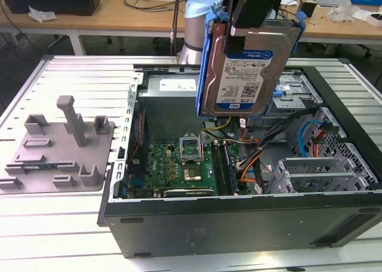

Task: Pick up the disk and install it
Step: 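Insert the disk into the insertion slot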

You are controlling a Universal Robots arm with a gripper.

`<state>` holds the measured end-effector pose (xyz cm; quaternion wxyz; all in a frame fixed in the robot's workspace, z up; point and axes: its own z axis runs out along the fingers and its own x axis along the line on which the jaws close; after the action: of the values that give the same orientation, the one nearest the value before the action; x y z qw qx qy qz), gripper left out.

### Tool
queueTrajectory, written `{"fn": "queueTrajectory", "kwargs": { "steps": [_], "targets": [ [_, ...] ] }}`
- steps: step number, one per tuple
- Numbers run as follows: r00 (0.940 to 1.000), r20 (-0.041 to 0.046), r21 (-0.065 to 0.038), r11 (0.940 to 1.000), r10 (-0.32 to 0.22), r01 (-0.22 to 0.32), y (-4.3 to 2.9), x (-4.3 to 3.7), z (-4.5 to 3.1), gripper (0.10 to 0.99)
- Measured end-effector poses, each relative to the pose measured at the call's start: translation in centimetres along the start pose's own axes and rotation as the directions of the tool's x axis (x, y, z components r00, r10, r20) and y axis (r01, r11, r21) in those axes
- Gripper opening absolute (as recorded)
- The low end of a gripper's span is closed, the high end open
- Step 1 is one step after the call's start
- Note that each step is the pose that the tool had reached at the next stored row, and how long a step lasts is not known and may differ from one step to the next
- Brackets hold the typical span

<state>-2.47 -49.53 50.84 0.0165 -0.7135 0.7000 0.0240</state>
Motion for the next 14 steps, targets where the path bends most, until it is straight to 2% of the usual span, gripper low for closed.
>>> {"fn": "queueTrajectory", "kwargs": {
  "steps": [4,7,11,14],
  "targets": [
    [1.0,0.0008,0.0,1.0,-0.002,0.002,-1.22,0.9,-0.02,0.369],
    [1.0,0.0005,0.0,1.0,-0.005,0.005,-2.2,1.86,-0.05,0.369],
    [1.0,0.0006,0.0,1.0,-0.006,0.006,-2.84,2.65,-0.07,0.369],
    [1.0,0.0006,0.0,1.0,-0.008,0.008,-3.97,3.58,-0.08,0.369]
  ]
}}
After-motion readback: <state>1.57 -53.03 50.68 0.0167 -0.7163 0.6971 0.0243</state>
